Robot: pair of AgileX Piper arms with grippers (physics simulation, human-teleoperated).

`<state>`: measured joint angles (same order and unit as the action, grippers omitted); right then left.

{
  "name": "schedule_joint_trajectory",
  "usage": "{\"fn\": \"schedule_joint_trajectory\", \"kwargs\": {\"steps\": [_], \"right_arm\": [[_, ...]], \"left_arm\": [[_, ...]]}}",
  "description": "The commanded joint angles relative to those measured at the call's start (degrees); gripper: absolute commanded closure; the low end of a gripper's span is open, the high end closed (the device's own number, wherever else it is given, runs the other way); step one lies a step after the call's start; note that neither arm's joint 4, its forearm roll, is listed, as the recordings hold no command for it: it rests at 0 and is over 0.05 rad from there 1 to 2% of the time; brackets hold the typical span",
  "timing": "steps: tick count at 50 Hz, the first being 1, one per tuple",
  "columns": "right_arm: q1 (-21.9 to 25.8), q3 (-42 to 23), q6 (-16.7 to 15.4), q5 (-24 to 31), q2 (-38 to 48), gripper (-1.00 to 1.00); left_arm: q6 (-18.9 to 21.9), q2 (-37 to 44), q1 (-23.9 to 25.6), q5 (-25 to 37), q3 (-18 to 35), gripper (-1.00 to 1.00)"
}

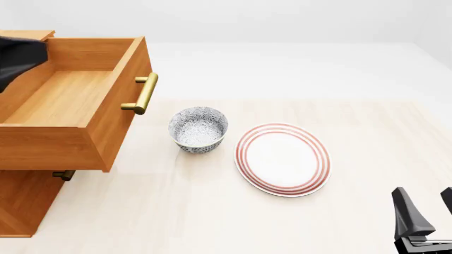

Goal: Open the top drawer of the cabinet.

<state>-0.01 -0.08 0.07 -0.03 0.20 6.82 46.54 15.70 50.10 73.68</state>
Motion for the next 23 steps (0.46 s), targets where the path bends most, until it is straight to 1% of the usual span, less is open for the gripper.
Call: {"fn": "schedule_joint_trajectory", "kwargs": {"steps": [1,13,23], "right_arm": [[0.00,-0.03,-0.02,-0.01,0.03,-1.00],[0.01,-0.03,-0.01,0.00,0.03,-1.00],[0.01,-0.03,-0.02,-0.01,0.03,-1.00]], "left_arm": [[0.67,-2.15,-1.28,1.22,0.66,-1.00],[1.36,-4.33,-2.48,1.61,1.84,-1.00],[1.91,-5.43,-2.47,2.02,3.20,-1.00]]}}
